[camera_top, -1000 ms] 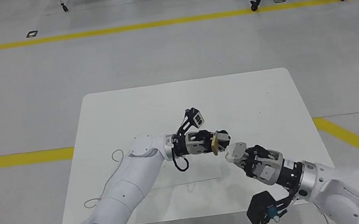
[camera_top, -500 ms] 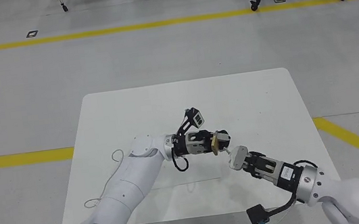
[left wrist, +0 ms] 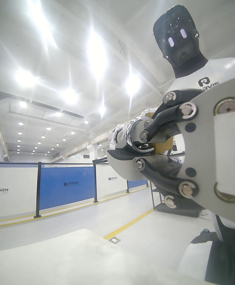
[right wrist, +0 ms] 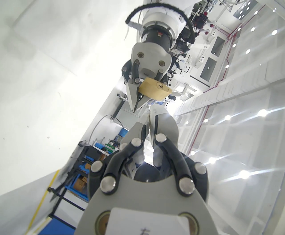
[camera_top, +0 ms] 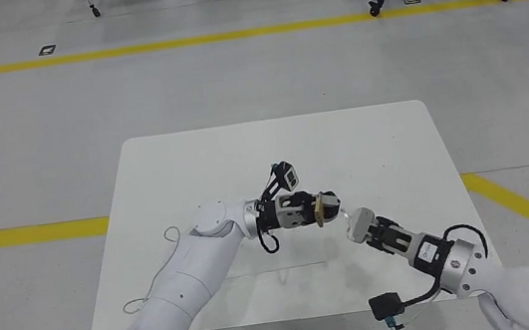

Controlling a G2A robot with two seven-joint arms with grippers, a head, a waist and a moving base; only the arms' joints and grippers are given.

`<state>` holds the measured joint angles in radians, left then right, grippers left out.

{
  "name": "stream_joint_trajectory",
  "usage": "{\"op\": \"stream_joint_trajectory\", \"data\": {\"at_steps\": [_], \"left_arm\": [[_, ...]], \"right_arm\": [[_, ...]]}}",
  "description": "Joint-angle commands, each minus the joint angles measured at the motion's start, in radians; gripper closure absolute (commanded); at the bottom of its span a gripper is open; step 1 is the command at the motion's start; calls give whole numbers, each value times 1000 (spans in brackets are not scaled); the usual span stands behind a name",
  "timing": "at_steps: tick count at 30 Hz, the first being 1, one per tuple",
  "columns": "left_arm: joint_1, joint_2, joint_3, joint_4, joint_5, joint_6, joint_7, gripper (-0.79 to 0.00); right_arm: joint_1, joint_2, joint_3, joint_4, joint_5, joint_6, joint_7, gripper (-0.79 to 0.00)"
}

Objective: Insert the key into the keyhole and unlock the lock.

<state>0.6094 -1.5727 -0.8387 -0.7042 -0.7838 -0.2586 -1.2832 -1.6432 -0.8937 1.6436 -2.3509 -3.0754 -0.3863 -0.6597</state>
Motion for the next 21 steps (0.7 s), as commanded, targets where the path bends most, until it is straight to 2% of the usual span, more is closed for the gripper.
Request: {"op": "stream_joint_trajectory", "data": {"at_steps": [1, 4, 6, 21], "left_arm": [[7, 3, -2, -13, 20, 21, 14, 0], [9, 8, -4, -28, 64, 27, 43, 0], [5, 13, -2, -36, 121, 13, 83, 0], [0, 14, -1, -43, 143, -4, 95, 0]], "right_arm": [[-10, 28, 30, 1, 4, 45, -1, 0], [-28, 83, 90, 1, 4, 89, 18, 0], [-47, 140, 133, 1, 4, 90, 53, 0], [-47, 140, 133, 1, 4, 90, 53, 0]]}}
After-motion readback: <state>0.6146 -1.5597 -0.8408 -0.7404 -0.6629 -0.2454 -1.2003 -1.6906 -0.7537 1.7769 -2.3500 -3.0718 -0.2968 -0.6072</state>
